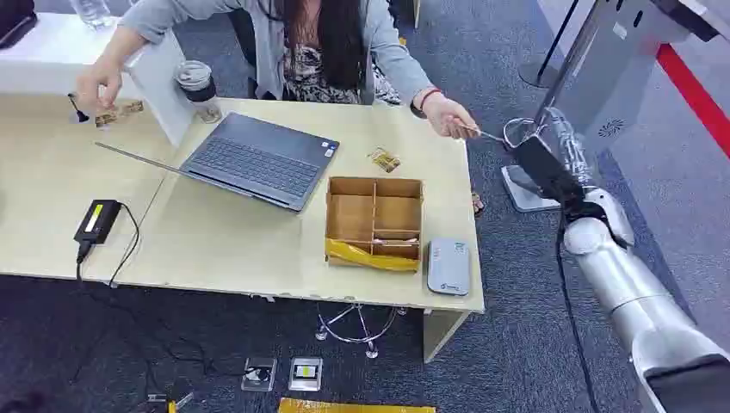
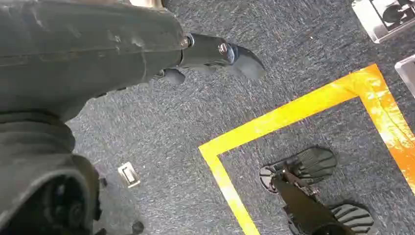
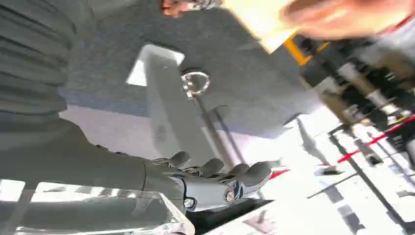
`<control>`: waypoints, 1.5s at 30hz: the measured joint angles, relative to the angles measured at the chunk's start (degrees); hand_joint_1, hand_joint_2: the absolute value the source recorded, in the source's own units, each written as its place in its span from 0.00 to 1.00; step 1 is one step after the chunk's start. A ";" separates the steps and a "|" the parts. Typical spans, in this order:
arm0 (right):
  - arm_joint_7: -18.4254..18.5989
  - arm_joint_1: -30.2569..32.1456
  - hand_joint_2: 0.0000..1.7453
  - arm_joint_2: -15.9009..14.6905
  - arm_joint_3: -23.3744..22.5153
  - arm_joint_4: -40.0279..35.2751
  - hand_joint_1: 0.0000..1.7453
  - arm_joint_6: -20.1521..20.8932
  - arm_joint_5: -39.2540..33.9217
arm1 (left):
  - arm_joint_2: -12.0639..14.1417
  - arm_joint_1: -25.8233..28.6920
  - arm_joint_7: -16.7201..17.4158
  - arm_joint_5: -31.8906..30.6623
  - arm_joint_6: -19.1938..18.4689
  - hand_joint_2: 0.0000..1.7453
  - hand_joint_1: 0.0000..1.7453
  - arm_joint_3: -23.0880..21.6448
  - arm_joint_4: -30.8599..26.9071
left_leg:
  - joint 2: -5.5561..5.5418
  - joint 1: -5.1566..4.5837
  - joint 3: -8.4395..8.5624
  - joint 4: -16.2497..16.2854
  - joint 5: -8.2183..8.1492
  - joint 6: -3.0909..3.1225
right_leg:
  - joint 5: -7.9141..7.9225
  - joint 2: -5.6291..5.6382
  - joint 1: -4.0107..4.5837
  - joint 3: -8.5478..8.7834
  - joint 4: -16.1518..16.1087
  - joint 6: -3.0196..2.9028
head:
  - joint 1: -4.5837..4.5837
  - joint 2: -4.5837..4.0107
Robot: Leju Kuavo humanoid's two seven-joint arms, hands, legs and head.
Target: Pass the card to the sensor for recognition and then transmit it.
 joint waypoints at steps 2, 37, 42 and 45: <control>-0.02 0.05 1.00 1.36 2.06 -0.88 0.00 -1.16 1.10 | -0.24 -0.06 0.00 -0.18 0.24 0.00 0.00 -0.09 0.00 | 0.01 -0.01 -0.01 0.00 0.00 0.00 | 0.00 0.03 -0.01 0.00 0.00 0.00 | 0.02 0.00; 0.88 -0.67 1.00 7.74 10.06 -2.04 1.00 -2.49 0.24 | -0.74 0.07 -0.52 0.22 2.58 0.00 0.00 -1.20 0.00 | 0.02 -0.02 -0.01 0.00 0.00 0.00 | 0.00 0.04 -0.02 -0.04 -0.01 0.00 | 0.00 0.00; 2.32 -0.69 1.00 7.76 10.52 -4.22 1.00 -2.47 0.83 | -0.74 0.39 -0.52 2.62 2.30 0.00 0.00 -1.20 0.00 | 0.02 -0.02 -0.01 0.00 0.00 0.00 | 0.00 0.06 -0.02 -0.05 -0.01 0.00 | 0.00 0.00; 3.36 -0.42 1.00 7.76 10.67 -6.73 1.00 -2.23 1.18 | -0.74 0.73 -0.52 3.43 2.32 0.00 0.00 -1.20 0.00 | 0.02 -0.02 -0.01 0.00 0.00 0.00 | 0.00 0.07 -0.02 -0.07 -0.01 0.00 | 0.00 0.00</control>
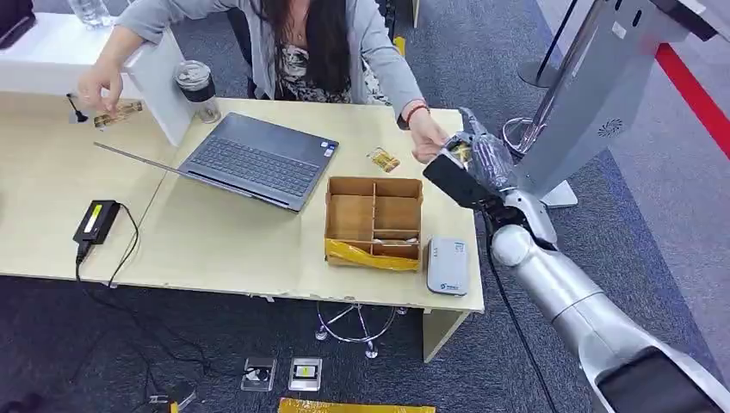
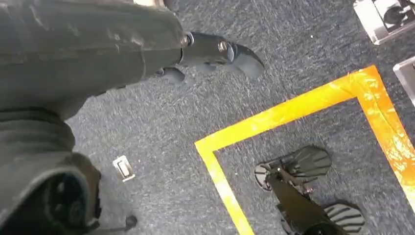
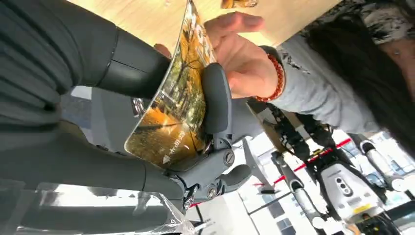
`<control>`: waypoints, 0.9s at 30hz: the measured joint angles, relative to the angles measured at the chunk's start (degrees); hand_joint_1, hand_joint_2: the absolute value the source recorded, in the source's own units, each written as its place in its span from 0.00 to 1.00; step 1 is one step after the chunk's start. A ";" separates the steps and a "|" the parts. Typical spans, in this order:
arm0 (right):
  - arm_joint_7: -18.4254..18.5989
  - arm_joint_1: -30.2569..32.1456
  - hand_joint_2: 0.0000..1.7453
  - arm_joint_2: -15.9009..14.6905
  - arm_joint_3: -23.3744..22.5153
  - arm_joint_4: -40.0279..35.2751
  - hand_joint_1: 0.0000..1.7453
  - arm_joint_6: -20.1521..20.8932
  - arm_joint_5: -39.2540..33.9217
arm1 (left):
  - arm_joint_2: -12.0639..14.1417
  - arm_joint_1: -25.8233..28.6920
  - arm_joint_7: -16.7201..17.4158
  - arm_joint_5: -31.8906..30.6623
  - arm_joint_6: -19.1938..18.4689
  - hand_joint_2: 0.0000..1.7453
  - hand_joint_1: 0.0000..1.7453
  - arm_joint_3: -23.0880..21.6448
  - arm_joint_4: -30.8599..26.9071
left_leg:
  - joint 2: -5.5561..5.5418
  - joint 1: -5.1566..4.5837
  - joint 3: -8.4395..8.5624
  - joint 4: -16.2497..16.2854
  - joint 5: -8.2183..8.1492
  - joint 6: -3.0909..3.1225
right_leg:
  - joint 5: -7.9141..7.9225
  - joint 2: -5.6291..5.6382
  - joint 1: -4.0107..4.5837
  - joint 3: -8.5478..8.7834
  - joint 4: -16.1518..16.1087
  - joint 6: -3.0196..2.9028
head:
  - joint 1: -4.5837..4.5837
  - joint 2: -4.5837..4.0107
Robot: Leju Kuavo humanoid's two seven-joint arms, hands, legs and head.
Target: Pass the card to the sensor for recognition and then transmit it.
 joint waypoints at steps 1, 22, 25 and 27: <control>0.35 0.08 1.00 0.00 0.02 -1.07 1.00 0.33 0.02 | 0.00 0.09 0.00 0.16 0.00 0.00 0.00 0.00 0.00 | 0.00 0.00 0.00 0.00 0.00 0.00 | 0.00 0.00 0.00 -0.01 0.00 0.00 | 0.00 0.00; 3.82 9.42 1.00 -3.38 0.48 -12.20 1.00 5.82 2.01 | 0.76 2.40 -0.96 0.88 0.83 0.00 0.00 0.00 0.00 | 0.01 0.00 -0.01 0.00 -0.02 -0.02 | 0.00 0.01 0.00 -0.03 -0.05 0.00 | 0.02 0.00; 3.85 10.26 1.00 -4.09 0.70 -12.53 1.00 5.88 2.01 | 0.92 2.49 -1.03 0.88 0.83 0.00 0.00 0.00 0.00 | 0.04 0.00 0.00 0.00 -0.02 -0.02 | 0.00 0.02 0.00 -0.03 -0.04 0.00 | -0.02 0.00; 4.20 10.61 1.00 -4.50 0.81 -12.55 1.00 6.30 2.01 | 0.98 2.51 -1.07 0.90 0.83 0.00 0.00 0.00 0.00 | 0.06 0.01 0.01 0.00 -0.02 -0.02 | 0.00 0.08 0.01 -0.03 -0.04 0.00 | 0.00 0.00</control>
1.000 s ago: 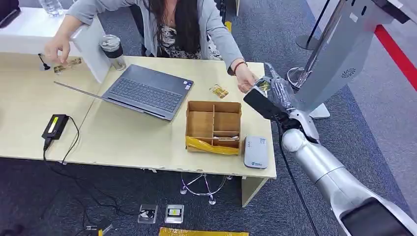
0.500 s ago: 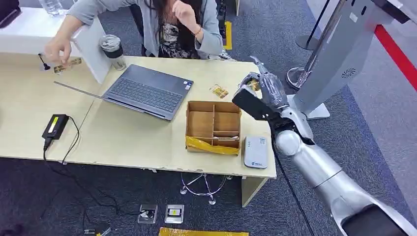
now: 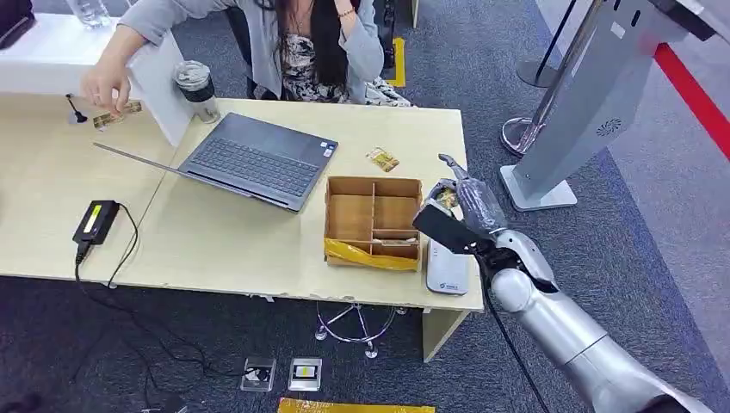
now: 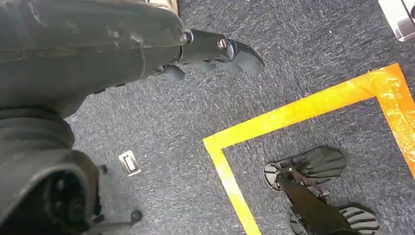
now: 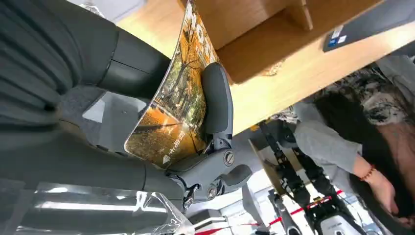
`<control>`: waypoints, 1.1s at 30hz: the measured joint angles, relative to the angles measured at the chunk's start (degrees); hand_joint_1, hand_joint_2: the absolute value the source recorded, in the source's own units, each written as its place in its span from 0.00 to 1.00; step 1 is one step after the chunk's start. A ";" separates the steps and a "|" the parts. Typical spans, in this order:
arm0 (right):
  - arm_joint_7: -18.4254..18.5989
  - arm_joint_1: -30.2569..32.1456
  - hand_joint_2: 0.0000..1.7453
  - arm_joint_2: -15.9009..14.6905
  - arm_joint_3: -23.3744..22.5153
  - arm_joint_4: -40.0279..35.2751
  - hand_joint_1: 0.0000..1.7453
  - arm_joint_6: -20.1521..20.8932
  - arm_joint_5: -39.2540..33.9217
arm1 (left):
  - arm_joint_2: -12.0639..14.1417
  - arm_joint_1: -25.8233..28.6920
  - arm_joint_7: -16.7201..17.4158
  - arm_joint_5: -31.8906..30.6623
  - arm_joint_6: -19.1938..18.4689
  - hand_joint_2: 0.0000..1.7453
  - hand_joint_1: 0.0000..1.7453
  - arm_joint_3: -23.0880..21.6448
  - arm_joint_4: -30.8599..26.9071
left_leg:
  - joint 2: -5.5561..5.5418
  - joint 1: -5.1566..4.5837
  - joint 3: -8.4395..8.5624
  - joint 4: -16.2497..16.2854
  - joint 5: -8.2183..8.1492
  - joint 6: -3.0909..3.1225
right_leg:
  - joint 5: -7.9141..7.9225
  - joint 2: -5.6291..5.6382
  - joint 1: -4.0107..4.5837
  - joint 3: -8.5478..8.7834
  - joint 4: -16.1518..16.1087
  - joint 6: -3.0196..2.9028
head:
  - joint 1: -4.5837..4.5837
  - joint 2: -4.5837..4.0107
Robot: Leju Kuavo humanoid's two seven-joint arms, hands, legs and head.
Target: Pass the card to the sensor for recognition and then transmit it.
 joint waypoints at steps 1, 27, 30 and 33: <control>0.13 0.25 1.00 -0.04 0.02 0.00 1.00 0.37 -0.02 | 0.02 0.04 -0.02 0.09 0.02 0.00 0.00 0.00 0.00 | 0.00 0.00 0.00 0.00 0.00 0.00 | 0.00 0.00 0.00 0.00 0.00 0.00 | 0.00 0.00; -1.05 4.35 1.00 -4.33 0.48 6.54 1.00 9.24 -9.46 | 1.42 2.00 -0.66 1.92 0.35 0.00 0.00 0.02 0.00 | 0.06 0.00 -0.05 0.00 -0.02 -0.01 | 0.00 0.02 0.00 -0.05 -0.02 0.00 | 0.00 0.00; -1.44 4.41 1.00 -5.03 0.28 7.02 1.00 9.42 -9.33 | 1.60 2.42 -0.81 2.34 0.37 0.00 0.00 0.02 0.00 | 0.06 0.00 -0.04 0.00 -0.02 -0.01 | 0.00 0.04 0.00 -0.05 -0.02 0.00 | 0.00 0.00; -1.75 5.03 1.00 -5.31 0.26 7.19 1.00 9.51 -8.18 | 1.75 2.59 -0.87 2.34 0.39 0.00 0.00 0.02 0.00 | 0.06 0.00 -0.04 0.00 -0.02 -0.01 | 0.00 0.03 0.00 -0.04 -0.02 0.00 | 0.02 0.00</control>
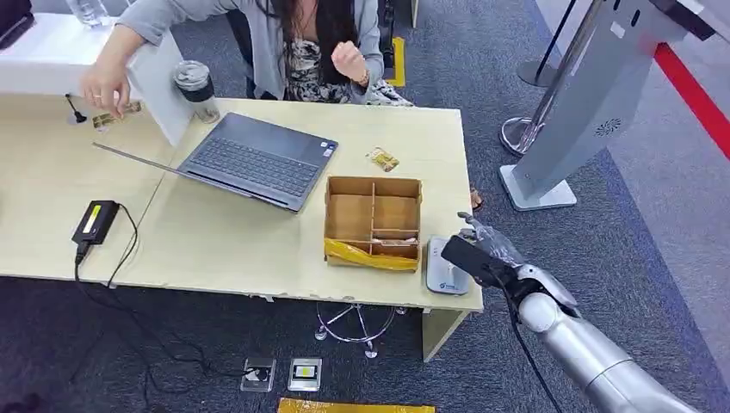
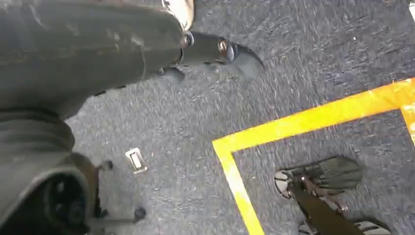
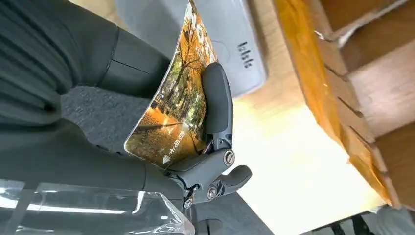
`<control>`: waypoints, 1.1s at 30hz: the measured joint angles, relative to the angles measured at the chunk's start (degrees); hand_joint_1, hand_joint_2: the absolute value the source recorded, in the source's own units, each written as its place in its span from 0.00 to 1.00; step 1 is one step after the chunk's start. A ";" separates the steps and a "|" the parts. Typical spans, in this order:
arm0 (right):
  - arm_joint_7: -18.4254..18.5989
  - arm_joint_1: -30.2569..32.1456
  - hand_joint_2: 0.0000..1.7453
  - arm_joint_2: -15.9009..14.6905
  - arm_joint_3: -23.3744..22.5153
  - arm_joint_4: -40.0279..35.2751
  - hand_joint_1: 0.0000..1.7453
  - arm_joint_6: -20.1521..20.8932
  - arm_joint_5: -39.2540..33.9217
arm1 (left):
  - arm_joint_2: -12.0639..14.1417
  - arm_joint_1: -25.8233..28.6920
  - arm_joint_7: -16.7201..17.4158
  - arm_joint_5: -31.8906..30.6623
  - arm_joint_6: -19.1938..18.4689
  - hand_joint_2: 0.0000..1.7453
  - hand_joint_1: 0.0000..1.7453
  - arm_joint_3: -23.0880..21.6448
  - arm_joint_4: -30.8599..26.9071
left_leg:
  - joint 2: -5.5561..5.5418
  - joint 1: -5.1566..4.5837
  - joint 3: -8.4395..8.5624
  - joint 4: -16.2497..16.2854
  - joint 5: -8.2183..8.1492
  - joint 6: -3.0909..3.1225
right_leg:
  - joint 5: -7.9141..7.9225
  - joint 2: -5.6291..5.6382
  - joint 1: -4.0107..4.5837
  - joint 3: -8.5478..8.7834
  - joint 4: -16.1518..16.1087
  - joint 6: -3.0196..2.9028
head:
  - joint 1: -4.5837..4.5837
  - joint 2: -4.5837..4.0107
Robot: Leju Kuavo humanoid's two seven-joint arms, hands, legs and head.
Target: Pass the card to the sensor for recognition and then transmit it.
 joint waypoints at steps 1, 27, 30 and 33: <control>0.13 0.33 1.00 -0.09 0.00 -0.02 1.00 0.00 0.40 | 0.02 0.02 0.00 -0.04 0.00 0.00 0.00 0.00 0.00 | 0.00 0.00 0.00 0.00 0.00 0.00 | 0.00 -0.01 0.00 0.00 0.00 0.00 | -0.04 0.00; 1.77 2.59 1.00 -0.28 0.11 -1.95 1.00 1.79 2.01 | 0.11 -0.15 0.00 -0.50 -0.13 0.00 0.00 0.00 0.00 | 0.03 0.00 0.04 0.00 0.00 0.00 | 0.01 0.02 0.00 0.04 0.00 0.00 | -0.02 0.00; 1.97 1.39 1.00 -0.61 -0.04 -2.49 1.00 1.09 3.15 | 0.13 -0.17 0.00 -1.05 -0.13 0.00 0.00 0.00 0.00 | 0.03 -0.01 0.03 0.00 0.01 0.00 | 0.01 0.02 -0.01 0.03 0.01 0.00 | -0.02 0.00; 2.21 -1.49 1.00 -0.76 -0.39 -3.13 1.00 1.07 3.92 | 0.13 -0.50 0.00 -1.79 -0.18 0.00 0.00 0.00 0.00 | 0.05 -0.01 0.03 0.00 0.01 0.00 | 0.03 0.03 -0.02 0.02 0.02 0.01 | -0.02 0.00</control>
